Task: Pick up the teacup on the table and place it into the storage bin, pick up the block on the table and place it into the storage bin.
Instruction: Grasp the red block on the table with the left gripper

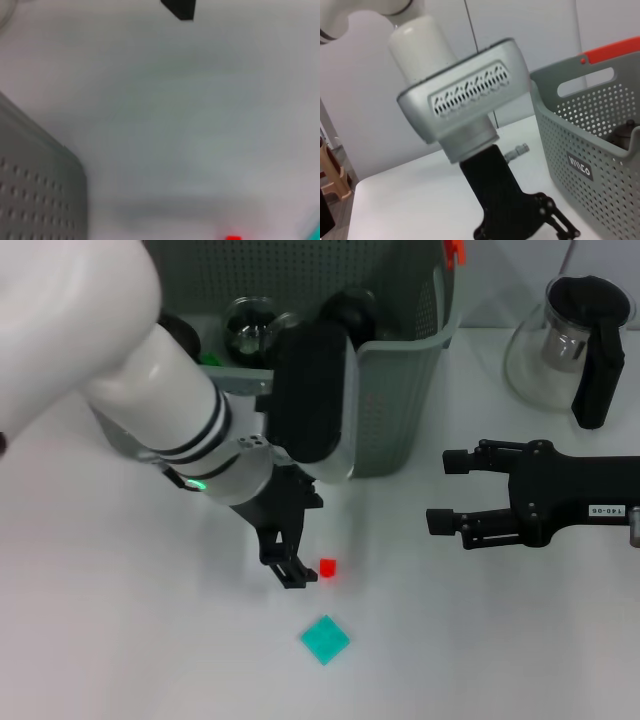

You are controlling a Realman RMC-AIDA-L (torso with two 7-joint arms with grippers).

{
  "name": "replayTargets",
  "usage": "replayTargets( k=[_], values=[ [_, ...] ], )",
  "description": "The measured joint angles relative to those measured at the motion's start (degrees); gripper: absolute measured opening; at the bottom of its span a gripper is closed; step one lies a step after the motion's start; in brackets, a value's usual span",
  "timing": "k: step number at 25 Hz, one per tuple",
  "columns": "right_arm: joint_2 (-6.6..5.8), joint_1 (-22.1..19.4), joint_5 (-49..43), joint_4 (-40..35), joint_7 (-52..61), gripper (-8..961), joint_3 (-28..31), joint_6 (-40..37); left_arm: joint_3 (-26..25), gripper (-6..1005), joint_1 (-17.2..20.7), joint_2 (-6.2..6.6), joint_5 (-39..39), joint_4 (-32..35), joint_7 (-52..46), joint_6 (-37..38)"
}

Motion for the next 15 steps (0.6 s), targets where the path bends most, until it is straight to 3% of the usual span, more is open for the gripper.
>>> replayTargets(
  k=[4, 15],
  values=[
    [0.03, -0.2, 0.0, 0.0, 0.2, 927, 0.0, 0.0, 2.3, 919, -0.6, -0.15, -0.2, -2.3, 2.7, -2.0],
    [0.34, -0.2, 0.0, 0.0, 0.2, 927, 0.1, 0.0, 5.9, 758, -2.1, -0.36, -1.0, -5.0, 3.5, -4.8]
  ],
)
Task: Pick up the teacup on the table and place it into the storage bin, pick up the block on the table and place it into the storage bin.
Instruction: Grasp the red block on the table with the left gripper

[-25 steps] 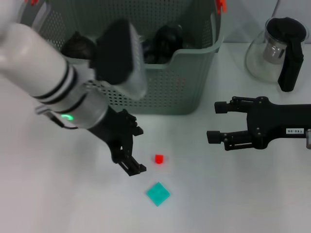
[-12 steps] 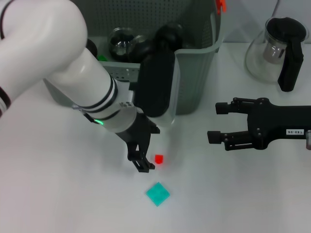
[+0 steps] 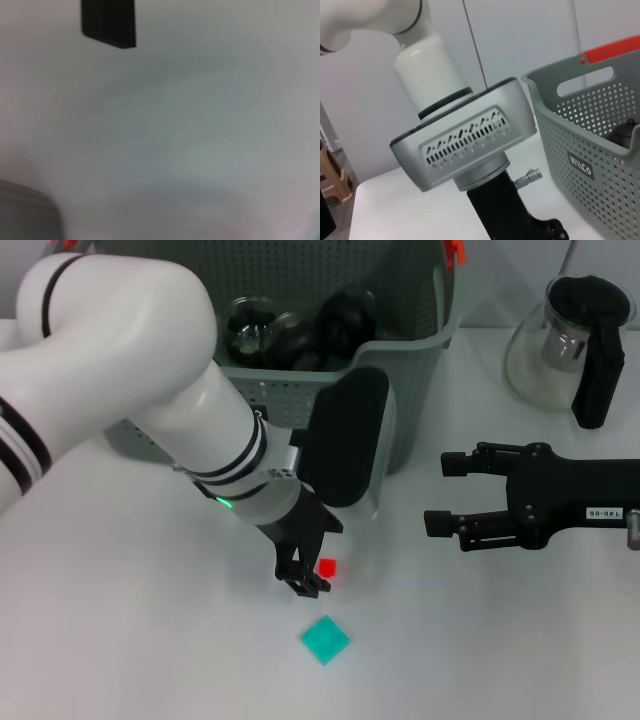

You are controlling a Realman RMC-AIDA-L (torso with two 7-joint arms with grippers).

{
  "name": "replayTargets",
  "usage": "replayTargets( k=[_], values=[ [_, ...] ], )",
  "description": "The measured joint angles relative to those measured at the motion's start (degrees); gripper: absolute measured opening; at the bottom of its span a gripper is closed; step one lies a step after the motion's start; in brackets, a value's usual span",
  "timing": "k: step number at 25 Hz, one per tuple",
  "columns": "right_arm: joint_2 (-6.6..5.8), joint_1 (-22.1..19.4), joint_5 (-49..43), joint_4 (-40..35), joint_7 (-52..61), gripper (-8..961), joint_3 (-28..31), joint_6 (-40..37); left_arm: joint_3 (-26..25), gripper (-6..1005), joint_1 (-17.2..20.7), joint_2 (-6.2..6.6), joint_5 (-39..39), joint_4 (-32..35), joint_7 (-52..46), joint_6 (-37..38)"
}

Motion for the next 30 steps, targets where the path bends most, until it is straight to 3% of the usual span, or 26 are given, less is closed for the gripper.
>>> replayTargets(
  k=[8, 19, 24, 30],
  values=[
    [0.02, 0.0, 0.0, 0.0, -0.1, 928, 0.0, 0.1, 1.4, 657, -1.1, -0.1, -0.6, -2.4, 0.0, -0.5],
    [0.01, 0.0, 0.0, 0.7, -0.2, 928, 0.0, 0.0, 2.5, 620, -1.9, -0.12, -1.9, -4.1, -0.1, -2.2],
    [0.02, -0.1, 0.0, 0.7, -0.2, 927, 0.0, -0.1, 2.6, 484, -2.2, -0.12, -2.0, -5.0, -0.1, -2.8],
    [0.02, -0.2, 0.0, 0.9, -0.2, 927, 0.0, -0.2, 2.6, 488, -2.2, -0.12, -2.0, -5.3, -0.1, -3.3]
  ],
)
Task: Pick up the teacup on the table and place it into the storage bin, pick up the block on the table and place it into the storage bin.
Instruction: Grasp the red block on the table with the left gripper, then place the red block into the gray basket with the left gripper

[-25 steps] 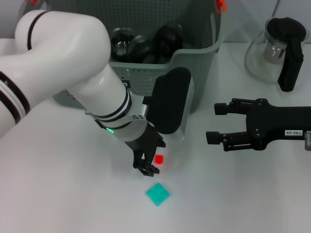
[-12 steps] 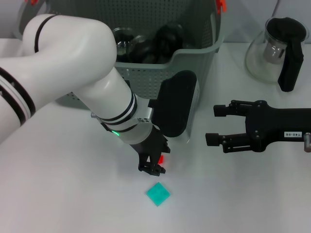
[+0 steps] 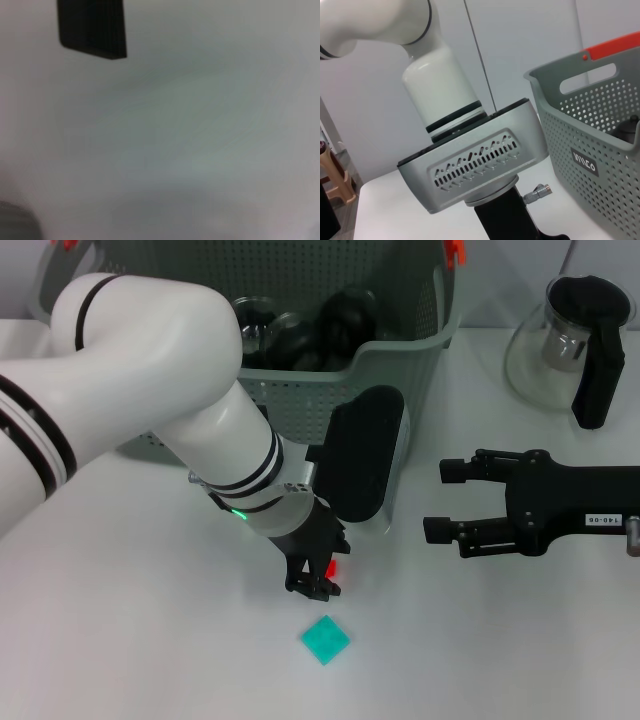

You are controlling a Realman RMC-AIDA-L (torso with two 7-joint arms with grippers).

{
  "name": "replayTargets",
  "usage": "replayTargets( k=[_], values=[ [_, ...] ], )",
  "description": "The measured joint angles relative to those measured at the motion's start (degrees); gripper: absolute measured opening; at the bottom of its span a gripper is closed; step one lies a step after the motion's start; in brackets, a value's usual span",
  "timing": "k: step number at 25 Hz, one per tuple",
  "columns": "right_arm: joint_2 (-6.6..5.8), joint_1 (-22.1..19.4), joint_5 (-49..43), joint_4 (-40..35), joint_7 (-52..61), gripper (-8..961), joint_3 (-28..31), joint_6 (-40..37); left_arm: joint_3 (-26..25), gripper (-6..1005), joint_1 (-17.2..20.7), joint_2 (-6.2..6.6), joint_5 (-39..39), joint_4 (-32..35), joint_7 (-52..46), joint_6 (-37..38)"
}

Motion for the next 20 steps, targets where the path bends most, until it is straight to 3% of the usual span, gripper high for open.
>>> replayTargets(
  k=[5, 18, 20],
  values=[
    [-0.07, -0.1, 0.0, 0.4, 0.0, 928, 0.0, -0.1, -0.1, 490, -0.2, 0.07, 0.1, -0.3, -0.2, -0.3],
    [-0.18, -0.5, 0.0, 0.4, -0.7, 928, 0.0, -0.3, -0.5, 162, -2.2, 0.45, 0.5, -2.1, -2.1, 0.9],
    [-0.18, -0.6, 0.0, 0.4, -0.7, 928, 0.0, -0.4, -0.8, 162, -2.1, 0.41, 0.5, -1.3, -2.2, 2.1]
  ],
)
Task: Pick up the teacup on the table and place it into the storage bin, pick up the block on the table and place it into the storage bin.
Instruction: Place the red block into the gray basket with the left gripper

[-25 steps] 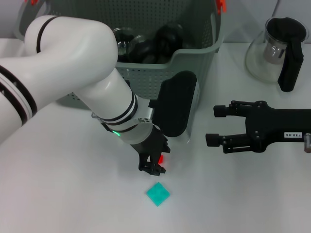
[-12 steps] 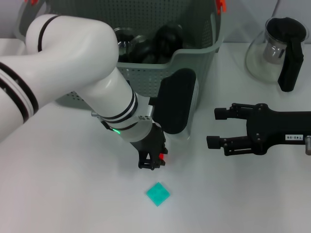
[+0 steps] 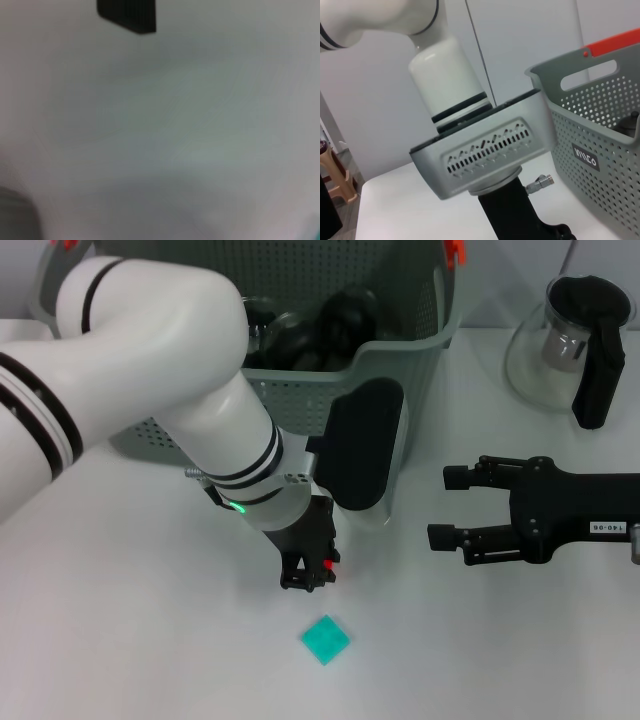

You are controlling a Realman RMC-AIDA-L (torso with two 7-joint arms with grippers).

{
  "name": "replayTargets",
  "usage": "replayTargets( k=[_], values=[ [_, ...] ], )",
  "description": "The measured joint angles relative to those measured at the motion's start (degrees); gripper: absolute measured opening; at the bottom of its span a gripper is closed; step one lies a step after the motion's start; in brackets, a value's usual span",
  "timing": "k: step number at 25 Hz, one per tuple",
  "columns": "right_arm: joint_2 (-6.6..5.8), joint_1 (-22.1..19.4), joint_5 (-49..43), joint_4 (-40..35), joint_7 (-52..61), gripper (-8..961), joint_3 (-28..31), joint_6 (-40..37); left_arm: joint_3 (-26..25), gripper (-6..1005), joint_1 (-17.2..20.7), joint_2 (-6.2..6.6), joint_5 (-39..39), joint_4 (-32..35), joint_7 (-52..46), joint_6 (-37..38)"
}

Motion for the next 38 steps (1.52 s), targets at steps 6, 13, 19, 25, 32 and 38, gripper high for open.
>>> replayTargets(
  k=[6, 13, 19, 25, 32, 38],
  values=[
    [0.0, -0.3, 0.0, 0.0, -0.1, 927, 0.0, -0.1, -5.6, 170, 0.1, 0.22, 1.2, 5.2, -1.5, 8.2],
    [-0.07, -0.6, 0.0, 0.1, -0.2, 927, 0.0, -0.6, -25.4, 200, 1.1, 0.27, -1.4, 16.7, -1.1, 24.4],
    [-0.09, -0.8, 0.0, 0.2, -0.6, 927, 0.3, -0.7, -51.3, 225, -1.1, 3.45, -10.9, 23.7, -3.1, 32.3],
    [-0.09, -0.6, 0.0, 0.3, -0.7, 927, 0.4, -0.9, -55.3, 251, -1.6, 8.22, -17.0, 14.9, -6.5, 15.3],
    [-0.16, -0.3, 0.0, 0.2, -0.2, 927, 0.4, -1.3, -51.3, 281, -2.3, 9.42, -15.4, 2.2, -5.4, -2.4],
    [-0.18, -0.3, 0.0, 0.2, -0.1, 927, 0.4, -1.5, -50.6, 307, -2.3, 8.74, -12.0, 2.3, -6.4, -8.1]
  ],
)
